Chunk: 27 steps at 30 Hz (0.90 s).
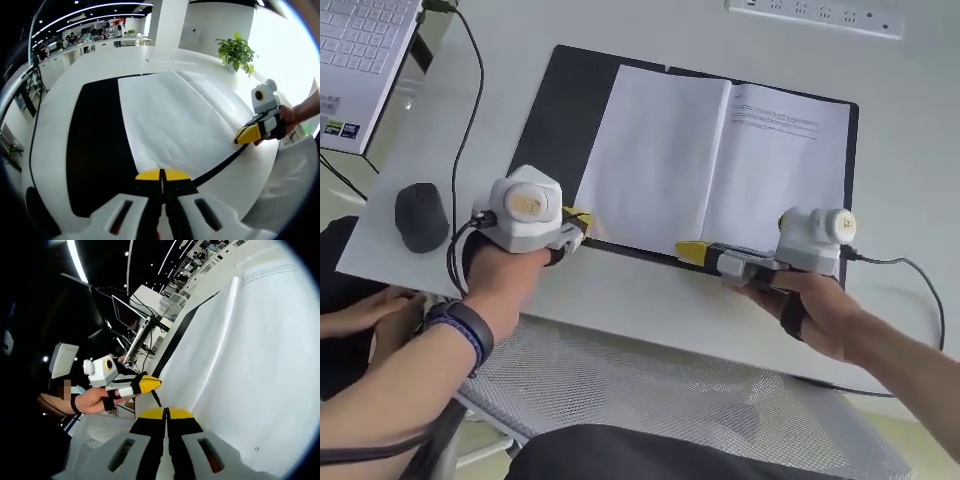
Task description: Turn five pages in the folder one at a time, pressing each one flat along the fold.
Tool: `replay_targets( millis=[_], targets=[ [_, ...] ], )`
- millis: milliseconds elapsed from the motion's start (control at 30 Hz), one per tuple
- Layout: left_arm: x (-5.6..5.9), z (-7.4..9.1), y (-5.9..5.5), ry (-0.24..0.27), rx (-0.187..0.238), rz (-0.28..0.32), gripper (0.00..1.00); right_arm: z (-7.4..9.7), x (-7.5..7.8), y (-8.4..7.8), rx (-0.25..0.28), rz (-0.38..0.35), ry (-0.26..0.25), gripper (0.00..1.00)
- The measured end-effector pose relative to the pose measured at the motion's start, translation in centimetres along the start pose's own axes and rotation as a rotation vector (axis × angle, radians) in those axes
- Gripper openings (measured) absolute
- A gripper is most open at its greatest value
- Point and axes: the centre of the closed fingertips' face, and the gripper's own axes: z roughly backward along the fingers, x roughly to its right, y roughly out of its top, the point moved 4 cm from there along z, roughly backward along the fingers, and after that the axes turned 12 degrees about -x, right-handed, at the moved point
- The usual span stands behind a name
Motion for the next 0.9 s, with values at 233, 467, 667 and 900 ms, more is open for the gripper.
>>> replay_targets(
  millis=[233,467,667,900],
  targets=[
    [0.1,0.1,0.0,0.002,-0.013,-0.015,0.00,0.0,0.1,0.0,0.006,-0.013,-0.008,0.00],
    [0.5,0.2,0.0,-0.017,-0.019,-0.058,0.03,0.1,0.1,0.0,0.022,-0.061,-0.021,0.00],
    [1.0,0.4,0.1,-0.039,-0.019,-0.046,0.08,0.8,-0.4,0.3,0.063,-0.067,-0.035,0.04],
    [1.4,1.7,1.1,-0.037,0.020,-0.044,0.12,2.4,0.1,0.9,0.093,-0.048,-0.058,0.11]
  ],
)
